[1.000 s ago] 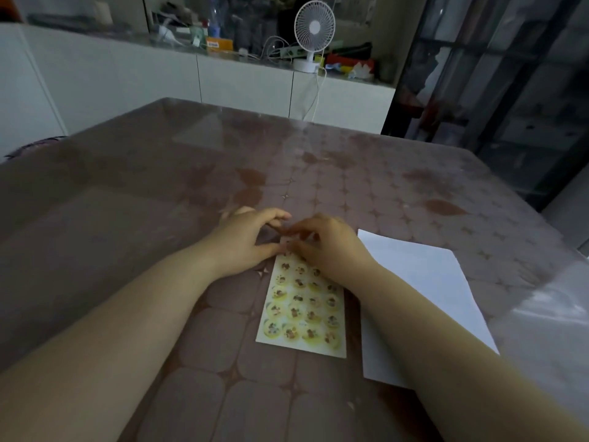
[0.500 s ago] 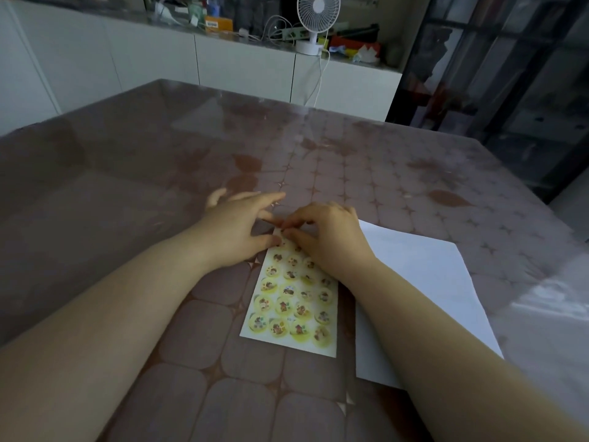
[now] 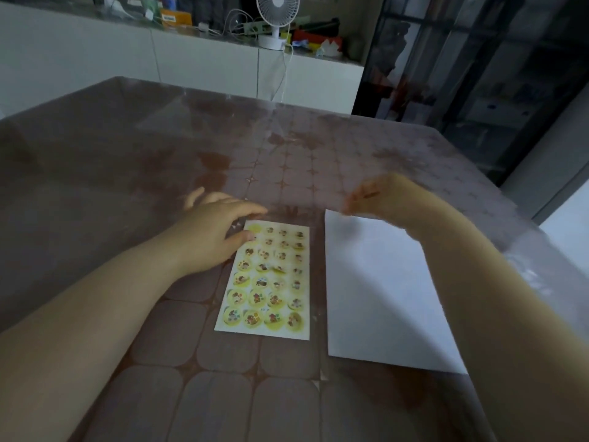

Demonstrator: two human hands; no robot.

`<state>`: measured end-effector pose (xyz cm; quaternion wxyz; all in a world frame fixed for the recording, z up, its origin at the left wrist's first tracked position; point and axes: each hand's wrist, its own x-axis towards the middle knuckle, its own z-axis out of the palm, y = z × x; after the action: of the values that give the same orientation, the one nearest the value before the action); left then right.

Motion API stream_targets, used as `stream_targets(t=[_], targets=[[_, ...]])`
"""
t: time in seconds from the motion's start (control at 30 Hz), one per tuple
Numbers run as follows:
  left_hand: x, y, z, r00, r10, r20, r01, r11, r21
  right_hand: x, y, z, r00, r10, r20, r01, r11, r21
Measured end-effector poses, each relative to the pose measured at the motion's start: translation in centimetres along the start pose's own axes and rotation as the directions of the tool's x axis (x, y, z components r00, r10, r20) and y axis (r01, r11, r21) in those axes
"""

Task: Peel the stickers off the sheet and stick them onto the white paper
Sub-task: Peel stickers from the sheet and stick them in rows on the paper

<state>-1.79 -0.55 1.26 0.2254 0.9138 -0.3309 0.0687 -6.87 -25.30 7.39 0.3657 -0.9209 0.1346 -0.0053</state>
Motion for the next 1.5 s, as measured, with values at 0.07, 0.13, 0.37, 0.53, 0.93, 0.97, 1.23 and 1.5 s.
stream_targets(t=[0.07,0.13,0.37,0.53,0.93,0.97,1.23,1.5], targets=[[0.1,0.1,0.0,1.0,0.018,-0.02,-0.018,1.0,0.002,0.2,1.4,1.1,0.999,0.046,0.006,-0.046,0.999,0.004],[0.1,0.0,0.0,0.999,0.026,-0.036,-0.026,0.999,-0.02,0.3,2.4,2.2,0.998,0.061,-0.028,-0.06,0.997,0.044],[0.3,-0.3,-0.1,0.999,0.036,-0.023,-0.036,0.999,-0.023,1.0,2.7,3.0,0.997,0.053,-0.057,-0.047,0.994,0.097],[0.3,-0.3,0.1,0.999,0.047,-0.011,-0.048,0.998,-0.046,1.6,3.0,3.3,0.992,0.053,-0.115,-0.044,0.995,0.086],[0.3,-0.4,0.2,0.999,0.037,0.0,-0.037,0.994,-0.1,2.7,4.1,4.4,0.983,0.014,-0.183,-0.016,1.0,-0.012],[0.3,-0.5,0.2,0.999,0.033,0.001,-0.033,0.994,-0.103,2.5,3.9,4.5,0.979,-0.02,-0.203,0.012,0.999,-0.037],[0.2,0.3,0.1,0.999,-0.011,0.034,0.012,0.999,-0.048,0.0,-0.9,7.7,0.88,-0.474,0.014,0.463,0.853,-0.24],[0.3,0.8,0.3,0.999,-0.006,0.036,0.006,1.0,-0.004,-0.3,-1.4,9.3,0.89,-0.454,-0.039,0.428,0.862,-0.272]])
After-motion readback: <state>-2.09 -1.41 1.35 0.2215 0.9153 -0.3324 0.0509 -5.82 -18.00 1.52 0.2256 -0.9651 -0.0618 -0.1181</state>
